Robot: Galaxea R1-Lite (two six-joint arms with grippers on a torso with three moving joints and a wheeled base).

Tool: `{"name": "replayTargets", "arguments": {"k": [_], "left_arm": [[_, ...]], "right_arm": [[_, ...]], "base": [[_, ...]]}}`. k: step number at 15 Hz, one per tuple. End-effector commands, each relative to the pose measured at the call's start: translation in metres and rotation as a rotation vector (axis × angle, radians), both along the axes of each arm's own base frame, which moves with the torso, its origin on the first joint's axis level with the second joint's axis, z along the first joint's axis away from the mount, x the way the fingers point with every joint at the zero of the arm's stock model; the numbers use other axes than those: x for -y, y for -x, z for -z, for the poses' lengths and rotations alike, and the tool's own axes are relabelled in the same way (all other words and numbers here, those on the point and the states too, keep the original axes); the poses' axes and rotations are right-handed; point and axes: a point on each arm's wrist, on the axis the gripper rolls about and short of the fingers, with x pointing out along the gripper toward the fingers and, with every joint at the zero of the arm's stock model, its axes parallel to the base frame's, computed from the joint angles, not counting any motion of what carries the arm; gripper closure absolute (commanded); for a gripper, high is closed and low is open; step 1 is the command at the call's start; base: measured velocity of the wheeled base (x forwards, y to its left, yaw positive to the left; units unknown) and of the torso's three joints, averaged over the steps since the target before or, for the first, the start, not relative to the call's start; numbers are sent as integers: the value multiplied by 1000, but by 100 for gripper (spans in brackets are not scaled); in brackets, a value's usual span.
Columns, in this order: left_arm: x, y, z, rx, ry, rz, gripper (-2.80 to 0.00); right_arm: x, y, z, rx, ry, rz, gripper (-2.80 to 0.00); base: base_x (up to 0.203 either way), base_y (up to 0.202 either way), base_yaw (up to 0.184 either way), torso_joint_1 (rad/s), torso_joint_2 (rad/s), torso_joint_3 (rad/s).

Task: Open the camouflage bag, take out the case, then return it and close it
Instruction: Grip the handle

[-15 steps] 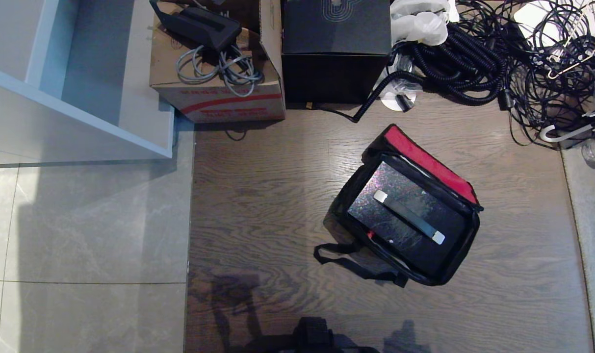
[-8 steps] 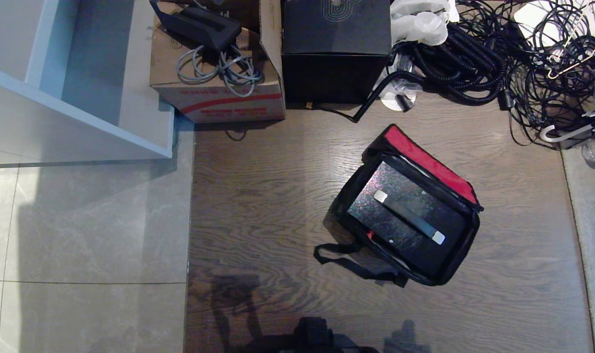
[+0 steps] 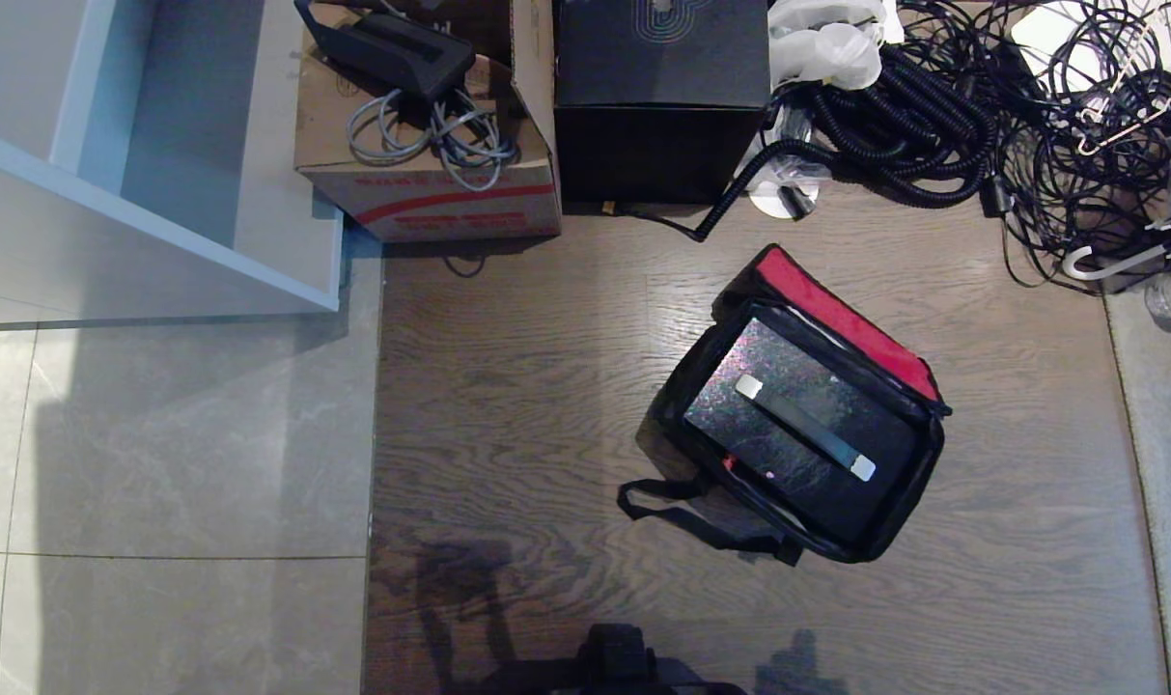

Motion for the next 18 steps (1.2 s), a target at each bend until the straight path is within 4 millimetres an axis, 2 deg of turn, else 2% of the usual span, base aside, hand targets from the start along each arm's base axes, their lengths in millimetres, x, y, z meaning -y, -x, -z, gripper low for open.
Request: {"name": "replayTargets", "arguments": {"k": [1,12,18], "left_arm": [[0,0,0,1,4,-1,0],[0,0,0,1,4,-1,0],[0,0,0,1,4,-1,0]], "right_arm": [[0,-1,5,-18,1,-1,0],[0,-1,5,-17,0,-1,0],[0,-1,5,-17,-8,0,0]], "base": [[0,0,0,0,0,0],[0,0,0,2,2,152],[0,0,0,-1,3,23]]}}
